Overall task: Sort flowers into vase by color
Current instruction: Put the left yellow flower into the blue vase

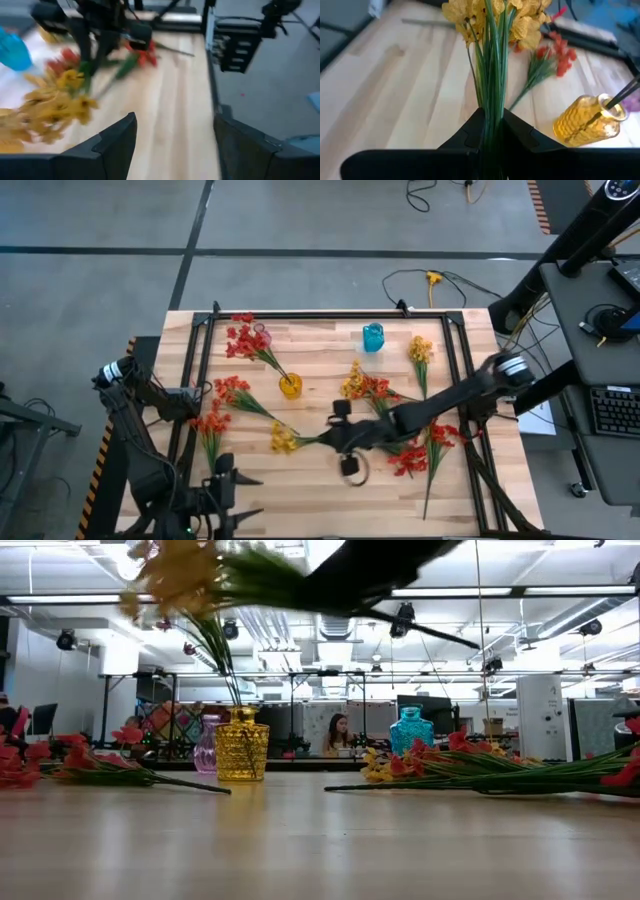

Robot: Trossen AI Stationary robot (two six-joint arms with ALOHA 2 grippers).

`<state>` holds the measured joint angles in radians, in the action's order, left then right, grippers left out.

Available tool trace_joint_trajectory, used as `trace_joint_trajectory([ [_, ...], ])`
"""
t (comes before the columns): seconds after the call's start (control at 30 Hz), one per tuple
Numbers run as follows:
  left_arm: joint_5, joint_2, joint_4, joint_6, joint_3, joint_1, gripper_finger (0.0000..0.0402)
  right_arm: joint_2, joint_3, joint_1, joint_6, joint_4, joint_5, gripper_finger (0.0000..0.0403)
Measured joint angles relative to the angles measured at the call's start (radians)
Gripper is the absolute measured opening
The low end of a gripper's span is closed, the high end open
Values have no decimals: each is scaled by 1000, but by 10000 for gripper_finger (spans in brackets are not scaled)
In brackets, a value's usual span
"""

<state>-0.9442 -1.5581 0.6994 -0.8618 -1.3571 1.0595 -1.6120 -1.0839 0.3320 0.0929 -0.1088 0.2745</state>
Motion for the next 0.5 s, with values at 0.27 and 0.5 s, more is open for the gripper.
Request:
trace_joint_trajectory([
  [0.27,9,-1,-25,161,-17,-133,246,149,293,-34,-56,-334,-126,38],
  [0.5,48,-1,-30,241,-10,-189,246,147,399,-24,-121,-514,-153,38],
])
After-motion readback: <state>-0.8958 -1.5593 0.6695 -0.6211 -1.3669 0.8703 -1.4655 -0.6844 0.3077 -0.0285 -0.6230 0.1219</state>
